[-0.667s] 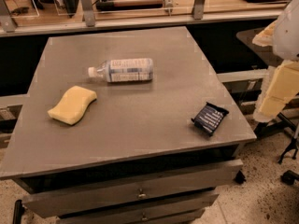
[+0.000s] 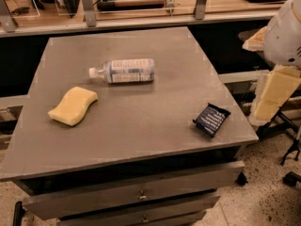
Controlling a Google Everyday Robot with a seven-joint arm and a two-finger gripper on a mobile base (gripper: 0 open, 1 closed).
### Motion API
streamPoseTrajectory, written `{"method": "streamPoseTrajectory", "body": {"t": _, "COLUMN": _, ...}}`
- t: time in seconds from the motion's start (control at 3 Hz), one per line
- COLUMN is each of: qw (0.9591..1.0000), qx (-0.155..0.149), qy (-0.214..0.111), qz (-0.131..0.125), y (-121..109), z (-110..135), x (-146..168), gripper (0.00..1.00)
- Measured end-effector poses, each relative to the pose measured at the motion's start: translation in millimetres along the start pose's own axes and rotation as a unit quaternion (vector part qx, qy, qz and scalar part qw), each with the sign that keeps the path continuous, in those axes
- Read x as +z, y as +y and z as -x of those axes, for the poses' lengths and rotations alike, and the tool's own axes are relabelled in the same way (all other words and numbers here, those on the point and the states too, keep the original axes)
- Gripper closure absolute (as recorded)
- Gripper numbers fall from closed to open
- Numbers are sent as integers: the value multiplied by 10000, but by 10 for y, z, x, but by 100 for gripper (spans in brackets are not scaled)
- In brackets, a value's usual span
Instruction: Pick rxbar blueberry
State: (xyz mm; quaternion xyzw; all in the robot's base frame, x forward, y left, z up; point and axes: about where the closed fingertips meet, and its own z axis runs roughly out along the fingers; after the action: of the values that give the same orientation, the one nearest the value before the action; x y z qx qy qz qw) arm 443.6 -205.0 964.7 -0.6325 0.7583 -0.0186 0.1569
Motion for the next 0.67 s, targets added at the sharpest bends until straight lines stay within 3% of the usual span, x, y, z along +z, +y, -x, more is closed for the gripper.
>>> {"method": "streamPoseTrajectory", "body": {"t": 0.33, "qw": 9973, "qx": -516, "qy": -284, "qz": 449, "y": 28, "z": 96, "x": 420, "gripper": 0}}
{"method": "streamPoseTrajectory", "body": {"t": 0.67, "qw": 9870, "qx": -1136, "qy": -711, "qz": 883, "y": 50, "z": 167, "x": 846, "gripper": 0}}
